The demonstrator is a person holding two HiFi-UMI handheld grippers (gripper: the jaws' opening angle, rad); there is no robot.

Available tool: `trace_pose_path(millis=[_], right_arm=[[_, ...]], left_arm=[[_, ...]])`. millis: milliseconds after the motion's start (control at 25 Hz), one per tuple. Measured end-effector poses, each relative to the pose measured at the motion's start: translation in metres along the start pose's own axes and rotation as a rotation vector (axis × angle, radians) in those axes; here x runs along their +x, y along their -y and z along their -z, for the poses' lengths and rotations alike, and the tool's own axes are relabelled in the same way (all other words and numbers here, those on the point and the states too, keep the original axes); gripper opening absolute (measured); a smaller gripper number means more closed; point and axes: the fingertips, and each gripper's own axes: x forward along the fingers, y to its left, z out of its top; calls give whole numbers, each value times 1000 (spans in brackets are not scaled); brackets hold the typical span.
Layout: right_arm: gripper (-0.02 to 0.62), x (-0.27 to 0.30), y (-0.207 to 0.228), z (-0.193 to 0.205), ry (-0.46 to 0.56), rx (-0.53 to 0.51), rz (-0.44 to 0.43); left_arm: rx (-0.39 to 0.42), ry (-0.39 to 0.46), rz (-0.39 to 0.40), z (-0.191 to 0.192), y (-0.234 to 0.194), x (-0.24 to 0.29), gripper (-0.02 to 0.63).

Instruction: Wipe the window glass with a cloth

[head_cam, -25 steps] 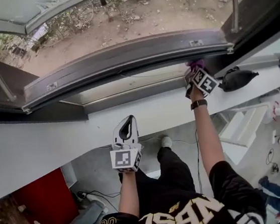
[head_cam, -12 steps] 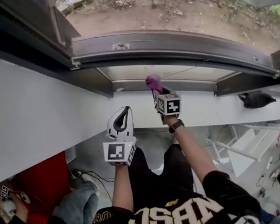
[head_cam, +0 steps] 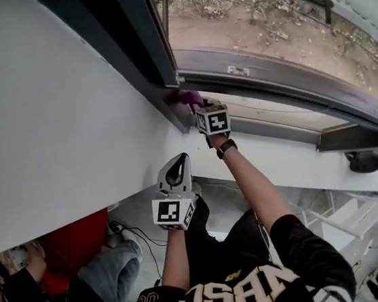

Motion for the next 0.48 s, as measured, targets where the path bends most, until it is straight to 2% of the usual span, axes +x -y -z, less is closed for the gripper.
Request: trace_pose_path(millis=[120, 280, 360, 480], right_arm=[[74, -23, 40, 16, 11, 124, 102], [74, -87, 133, 54, 39, 261, 256], [74, -131, 193, 71, 74, 342, 349], [74, -218, 295, 92, 150, 449, 495]], left_arm=[[-15, -22, 19, 8, 8, 5, 18], [-20, -58, 103, 18, 47, 31, 18], [-26, -65, 149, 24, 79, 45, 18], [-8, -86, 253, 36, 153, 74, 18]])
